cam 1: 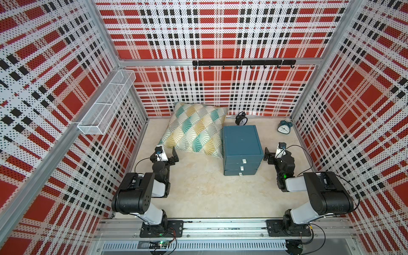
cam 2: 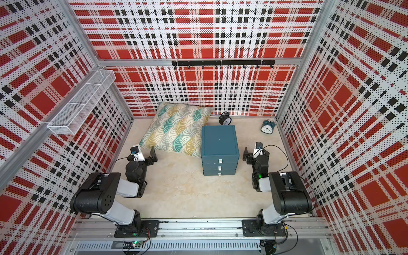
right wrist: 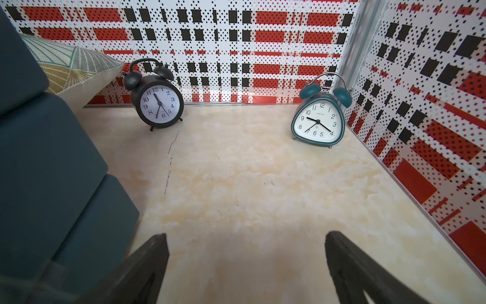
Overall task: Place the cookies into the drawer by color
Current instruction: Reset both arms
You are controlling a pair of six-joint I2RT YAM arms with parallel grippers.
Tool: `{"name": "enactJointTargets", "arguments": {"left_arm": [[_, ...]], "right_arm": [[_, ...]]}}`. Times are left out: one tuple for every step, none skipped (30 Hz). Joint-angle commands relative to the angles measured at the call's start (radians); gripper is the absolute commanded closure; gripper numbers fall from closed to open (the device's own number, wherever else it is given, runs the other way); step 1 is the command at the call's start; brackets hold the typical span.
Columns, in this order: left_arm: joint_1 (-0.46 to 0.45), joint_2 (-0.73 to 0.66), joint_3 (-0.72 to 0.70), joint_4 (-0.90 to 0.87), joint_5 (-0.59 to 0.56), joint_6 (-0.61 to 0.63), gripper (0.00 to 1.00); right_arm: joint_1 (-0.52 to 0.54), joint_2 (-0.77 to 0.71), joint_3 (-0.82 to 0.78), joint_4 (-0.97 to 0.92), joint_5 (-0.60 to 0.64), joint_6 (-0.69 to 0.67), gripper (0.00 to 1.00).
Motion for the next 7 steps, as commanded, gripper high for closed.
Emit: {"name": "enactJointTargets", "arguments": {"left_arm": [[-0.004, -0.005, 0.012, 0.029, -0.009, 0.012, 0.01], [-0.004, -0.004, 0.012, 0.029, -0.009, 0.012, 0.01], [-0.004, -0.004, 0.012, 0.029, -0.009, 0.013, 0.01], [-0.004, -0.004, 0.012, 0.029, -0.009, 0.012, 0.01], [-0.004, -0.005, 0.012, 0.029, -0.008, 0.013, 0.01], [-0.004, -0.005, 0.012, 0.029, -0.009, 0.012, 0.01], [-0.005, -0.004, 0.012, 0.029, -0.008, 0.012, 0.01]], "right_arm": [[-0.005, 0.004, 0.017, 0.008, -0.002, -0.007, 0.00], [-0.004, 0.004, 0.017, 0.007, -0.002, -0.008, 0.00], [-0.005, 0.004, 0.018, 0.007, -0.002, -0.008, 0.00], [-0.004, 0.003, 0.015, 0.009, -0.002, -0.008, 0.00], [-0.004, 0.003, 0.014, 0.010, -0.002, -0.008, 0.00], [-0.004, 0.002, 0.014, 0.011, -0.002, -0.007, 0.00], [-0.004, 0.001, 0.014, 0.010, -0.002, -0.008, 0.00]]}}
